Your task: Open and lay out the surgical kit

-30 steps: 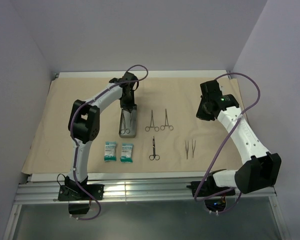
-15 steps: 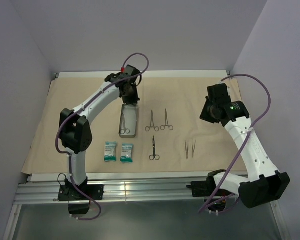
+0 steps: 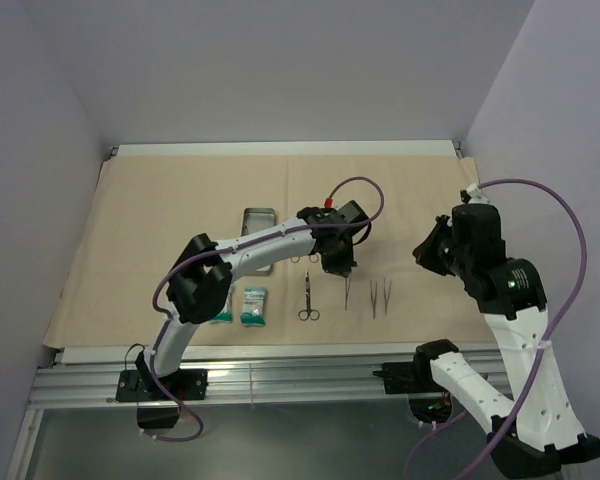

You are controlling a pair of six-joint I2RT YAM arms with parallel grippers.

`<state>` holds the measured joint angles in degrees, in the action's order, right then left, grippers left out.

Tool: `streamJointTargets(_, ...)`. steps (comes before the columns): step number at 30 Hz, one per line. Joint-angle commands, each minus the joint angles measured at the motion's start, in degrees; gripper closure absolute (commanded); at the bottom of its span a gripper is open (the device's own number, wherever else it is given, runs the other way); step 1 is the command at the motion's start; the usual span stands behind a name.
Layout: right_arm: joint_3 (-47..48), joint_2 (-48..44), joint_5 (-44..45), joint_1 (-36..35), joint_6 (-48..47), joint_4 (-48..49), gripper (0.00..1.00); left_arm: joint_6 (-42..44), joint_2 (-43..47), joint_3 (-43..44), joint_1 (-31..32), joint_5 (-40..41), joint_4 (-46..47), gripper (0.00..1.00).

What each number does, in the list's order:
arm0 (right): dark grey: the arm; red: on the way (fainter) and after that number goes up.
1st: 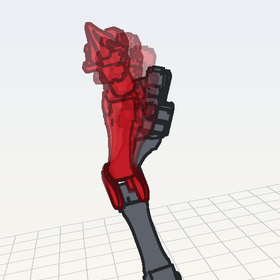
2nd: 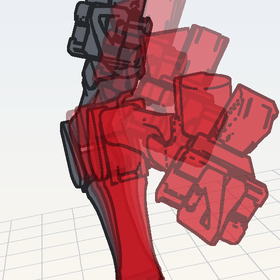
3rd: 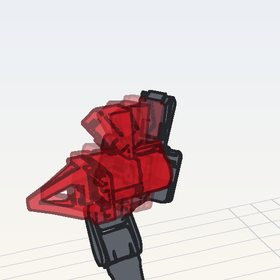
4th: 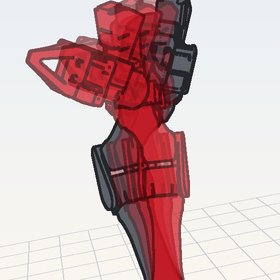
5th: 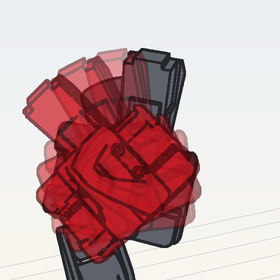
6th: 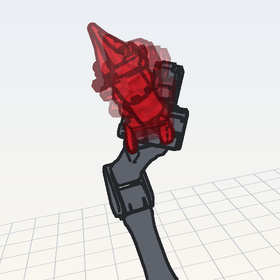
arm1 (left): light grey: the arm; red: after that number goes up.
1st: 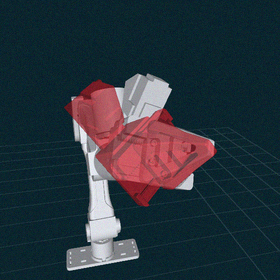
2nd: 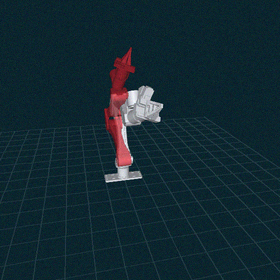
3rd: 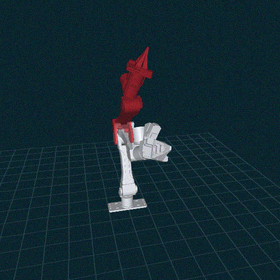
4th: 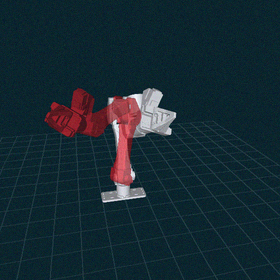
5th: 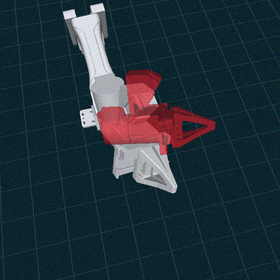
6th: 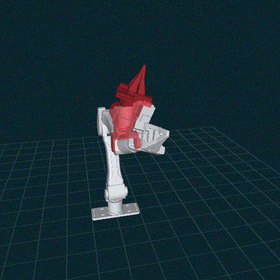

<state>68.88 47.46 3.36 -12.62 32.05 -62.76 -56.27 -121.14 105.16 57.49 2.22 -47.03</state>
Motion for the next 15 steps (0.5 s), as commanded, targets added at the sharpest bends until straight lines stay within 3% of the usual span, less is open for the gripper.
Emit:
streamJointTargets(1, 0.37, -2.37, -0.19, -0.39, -1.2, -3.85, 0.93, -6.04, -1.46, 3.2, -0.45, 0.15, 2.55, 1.0)
streamJointTargets(15, 0.55, -7.55, -0.98, -0.74, -2.61, -8.43, 0.93, -11.67, -9.02, 6.98, 3.5, 4.55, 4.58, 1.0)
